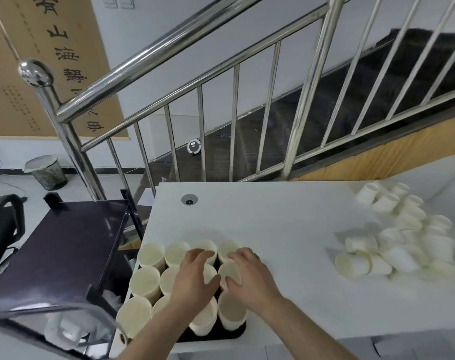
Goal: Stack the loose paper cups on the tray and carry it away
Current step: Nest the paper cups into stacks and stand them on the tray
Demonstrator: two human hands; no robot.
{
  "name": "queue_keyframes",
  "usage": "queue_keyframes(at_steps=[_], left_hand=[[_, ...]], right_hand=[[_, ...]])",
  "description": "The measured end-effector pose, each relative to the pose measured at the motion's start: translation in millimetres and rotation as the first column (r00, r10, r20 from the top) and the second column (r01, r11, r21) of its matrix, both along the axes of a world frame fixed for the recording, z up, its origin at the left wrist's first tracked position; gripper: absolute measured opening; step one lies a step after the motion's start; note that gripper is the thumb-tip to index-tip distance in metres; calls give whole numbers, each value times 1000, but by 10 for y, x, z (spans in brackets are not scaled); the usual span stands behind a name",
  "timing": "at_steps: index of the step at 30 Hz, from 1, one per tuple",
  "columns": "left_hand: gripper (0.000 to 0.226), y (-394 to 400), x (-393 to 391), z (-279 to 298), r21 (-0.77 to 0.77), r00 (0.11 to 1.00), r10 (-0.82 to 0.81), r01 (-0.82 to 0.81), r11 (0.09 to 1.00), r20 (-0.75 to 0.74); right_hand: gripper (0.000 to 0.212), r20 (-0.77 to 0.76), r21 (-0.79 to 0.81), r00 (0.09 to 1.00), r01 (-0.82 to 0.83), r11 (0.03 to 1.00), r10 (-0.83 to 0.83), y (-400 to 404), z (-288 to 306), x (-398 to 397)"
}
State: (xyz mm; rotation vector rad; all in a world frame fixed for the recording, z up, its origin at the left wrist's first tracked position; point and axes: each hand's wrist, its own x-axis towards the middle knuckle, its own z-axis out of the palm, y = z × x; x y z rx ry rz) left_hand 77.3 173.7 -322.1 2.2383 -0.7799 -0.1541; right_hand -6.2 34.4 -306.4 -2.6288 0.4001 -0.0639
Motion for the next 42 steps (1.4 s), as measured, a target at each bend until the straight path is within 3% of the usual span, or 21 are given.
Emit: queue_keyframes(at_steps=[12,20,31,42], left_hand=[[49,-1450,-1425,124,-55,979,-203,202,978,-17],[50,-2268,-2140,180,-14,943,-332,331,943,-30],[50,-3376,-2144,188,-69,934,-351,346,935,-70],[49,-4879,-1547,-130,-95,938,-267,252,963,-220]], right_hand=[[55,47,-5,952,304,953,-303,-1497,83,-1861],[56,39,-24,895,446,895,-445,-2205,89,-2732],[56,42,-25,877,479,877,-478,-3107,75,-2783],[57,-99,-45,889,445,895,-447,-4603,-158,-2167]])
